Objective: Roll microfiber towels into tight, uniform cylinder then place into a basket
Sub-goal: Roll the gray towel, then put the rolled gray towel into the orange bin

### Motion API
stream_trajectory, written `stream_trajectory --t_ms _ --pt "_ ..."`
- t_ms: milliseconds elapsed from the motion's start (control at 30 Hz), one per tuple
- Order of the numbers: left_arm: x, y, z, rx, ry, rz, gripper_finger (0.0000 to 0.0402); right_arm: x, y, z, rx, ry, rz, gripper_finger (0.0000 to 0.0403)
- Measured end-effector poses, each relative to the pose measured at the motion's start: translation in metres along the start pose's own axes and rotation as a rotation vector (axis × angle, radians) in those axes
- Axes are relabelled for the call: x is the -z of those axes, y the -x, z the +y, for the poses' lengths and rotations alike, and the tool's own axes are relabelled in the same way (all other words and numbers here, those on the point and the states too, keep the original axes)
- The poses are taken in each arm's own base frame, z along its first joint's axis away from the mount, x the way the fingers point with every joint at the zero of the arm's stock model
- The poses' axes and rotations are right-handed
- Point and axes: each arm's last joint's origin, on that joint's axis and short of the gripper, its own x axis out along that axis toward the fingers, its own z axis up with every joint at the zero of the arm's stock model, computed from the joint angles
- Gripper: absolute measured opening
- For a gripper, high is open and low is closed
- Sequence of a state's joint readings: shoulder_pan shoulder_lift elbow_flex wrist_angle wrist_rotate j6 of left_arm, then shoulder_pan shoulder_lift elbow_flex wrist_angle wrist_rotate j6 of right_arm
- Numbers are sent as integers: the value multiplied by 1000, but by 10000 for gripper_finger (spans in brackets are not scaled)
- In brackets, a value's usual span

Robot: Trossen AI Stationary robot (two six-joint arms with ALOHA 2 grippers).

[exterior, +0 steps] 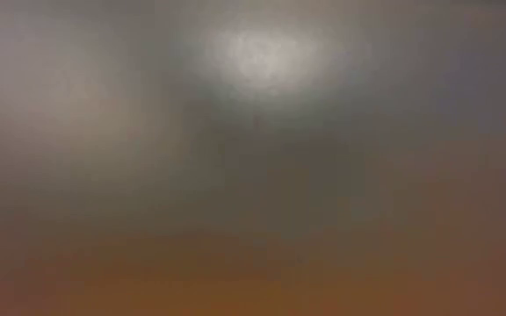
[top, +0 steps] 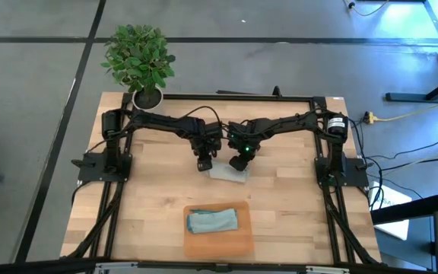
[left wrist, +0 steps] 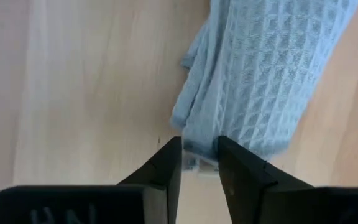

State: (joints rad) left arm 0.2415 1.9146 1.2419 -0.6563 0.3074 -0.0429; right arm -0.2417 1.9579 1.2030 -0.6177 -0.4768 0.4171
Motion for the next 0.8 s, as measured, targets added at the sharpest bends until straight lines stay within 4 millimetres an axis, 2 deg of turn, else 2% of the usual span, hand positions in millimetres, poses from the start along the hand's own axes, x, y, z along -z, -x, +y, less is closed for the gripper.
stream_trajectory --t_ms 200,400,533,800 --pt "6 17 5 -5 14 25 90 0 0 -1 20 -3 -3 164" --pt "14 41 -4 -28 -7 33 89 1 0 -1 25 -7 2 164" --pt "18 64 -14 -68 -30 -13 90 1 0 -1 28 -30 2 164" --pt "38 127 -43 -124 -36 -198 91 1 1 -1 38 -30 -4 164"
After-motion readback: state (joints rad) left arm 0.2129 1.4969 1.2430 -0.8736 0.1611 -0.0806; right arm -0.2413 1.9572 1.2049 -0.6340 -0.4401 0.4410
